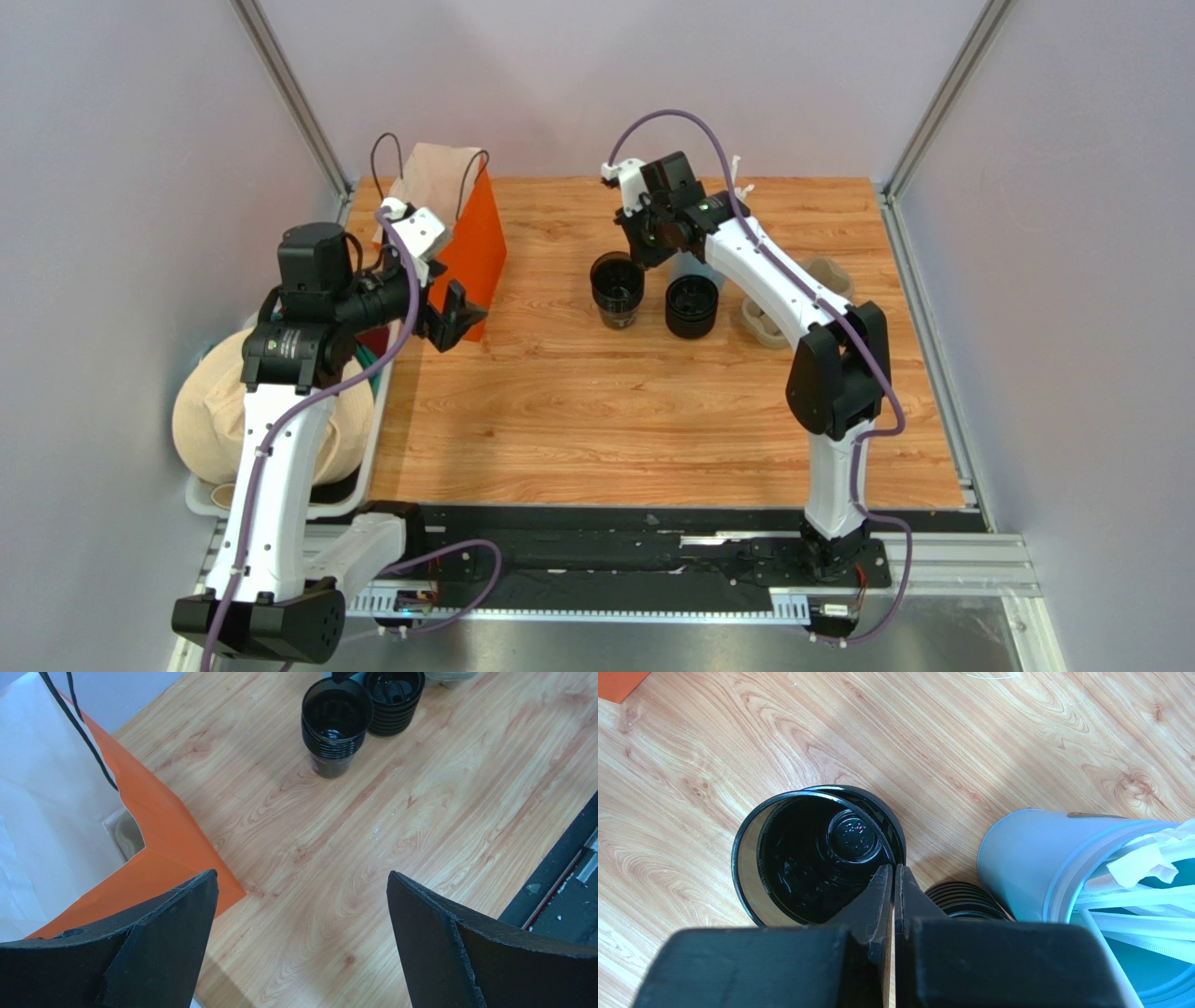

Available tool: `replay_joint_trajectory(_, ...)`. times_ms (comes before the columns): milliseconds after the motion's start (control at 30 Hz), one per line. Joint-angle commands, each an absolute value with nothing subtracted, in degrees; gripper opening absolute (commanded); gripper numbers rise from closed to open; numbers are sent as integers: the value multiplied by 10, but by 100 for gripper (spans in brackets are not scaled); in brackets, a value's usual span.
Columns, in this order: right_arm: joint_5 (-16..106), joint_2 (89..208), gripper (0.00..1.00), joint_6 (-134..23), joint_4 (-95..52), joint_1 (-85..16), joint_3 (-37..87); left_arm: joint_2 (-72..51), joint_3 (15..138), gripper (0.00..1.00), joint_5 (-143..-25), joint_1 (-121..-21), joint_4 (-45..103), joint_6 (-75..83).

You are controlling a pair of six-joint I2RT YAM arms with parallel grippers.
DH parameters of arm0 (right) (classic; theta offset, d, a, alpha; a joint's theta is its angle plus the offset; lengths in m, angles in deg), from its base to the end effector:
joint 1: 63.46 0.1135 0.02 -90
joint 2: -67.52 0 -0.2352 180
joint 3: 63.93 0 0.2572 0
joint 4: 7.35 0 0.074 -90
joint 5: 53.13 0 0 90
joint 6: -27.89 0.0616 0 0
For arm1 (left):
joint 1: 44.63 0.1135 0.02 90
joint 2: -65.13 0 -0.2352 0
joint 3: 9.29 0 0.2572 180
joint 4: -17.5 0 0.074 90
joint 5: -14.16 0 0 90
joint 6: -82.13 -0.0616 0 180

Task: Pack the takeout coffee

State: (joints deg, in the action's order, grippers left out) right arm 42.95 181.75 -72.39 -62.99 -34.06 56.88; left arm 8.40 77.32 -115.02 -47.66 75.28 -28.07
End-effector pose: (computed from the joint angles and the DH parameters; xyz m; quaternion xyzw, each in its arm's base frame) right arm 0.3981 0.2318 0.2553 -0.3350 0.8737 0.1070 0.3361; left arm 0.2192 -0.0506 0.3813 0.3319 0.7558 -0.2115 0.5234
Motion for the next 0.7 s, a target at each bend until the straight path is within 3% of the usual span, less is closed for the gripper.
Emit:
replay_joint_trajectory(0,447,1776,0,-715,-611,-351,606,88,777,99,-1165,-479,739,-276)
replay_joint_trajectory(667,486,1744,0,-726,-720,-361,740,83,777,99,-1169,-479,739,-276)
